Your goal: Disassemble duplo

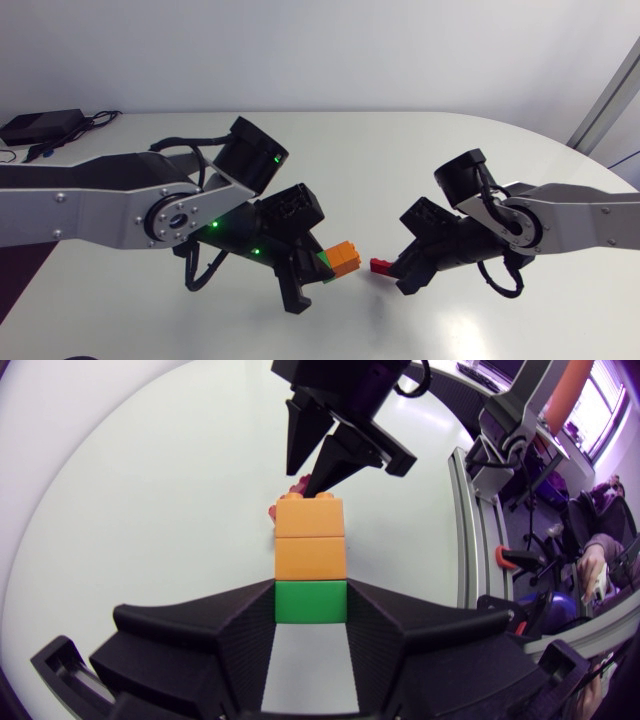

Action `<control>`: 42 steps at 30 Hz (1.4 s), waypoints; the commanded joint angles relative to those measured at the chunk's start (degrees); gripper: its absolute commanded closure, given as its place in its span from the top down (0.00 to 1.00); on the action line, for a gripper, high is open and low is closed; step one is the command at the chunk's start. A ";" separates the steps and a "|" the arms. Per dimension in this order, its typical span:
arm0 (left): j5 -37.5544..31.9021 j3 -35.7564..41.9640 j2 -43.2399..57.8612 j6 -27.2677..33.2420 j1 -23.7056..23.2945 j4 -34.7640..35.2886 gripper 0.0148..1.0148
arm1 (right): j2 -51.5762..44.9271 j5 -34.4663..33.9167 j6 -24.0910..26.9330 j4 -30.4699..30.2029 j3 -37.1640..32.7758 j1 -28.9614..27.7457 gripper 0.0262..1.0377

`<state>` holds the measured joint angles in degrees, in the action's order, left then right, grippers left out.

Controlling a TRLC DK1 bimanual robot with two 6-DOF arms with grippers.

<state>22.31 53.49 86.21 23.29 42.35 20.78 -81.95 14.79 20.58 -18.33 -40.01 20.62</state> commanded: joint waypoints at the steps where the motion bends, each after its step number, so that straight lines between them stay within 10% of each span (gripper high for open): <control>1: 0.11 -1.99 -0.87 4.57 -0.07 0.58 0.22 | 1.88 0.16 1.92 -0.83 1.07 0.21 0.97; 17: 5.29 0.73 0.09 25.14 2.30 11.83 0.22 | 13.75 16.33 17.48 -15.86 -4.02 6.36 0.96; 31: 8.28 8.20 6.33 28.48 1.86 16.67 0.22 | 11.82 14.75 15.90 -14.46 -5.43 12.78 0.95; 42: 8.63 9.52 6.95 29.09 1.60 17.02 0.22 | 7.86 14.92 15.02 -12.96 -4.55 14.62 0.67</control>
<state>29.87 61.30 92.16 50.57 44.31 37.15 -72.93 29.80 36.47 -31.44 -44.88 34.61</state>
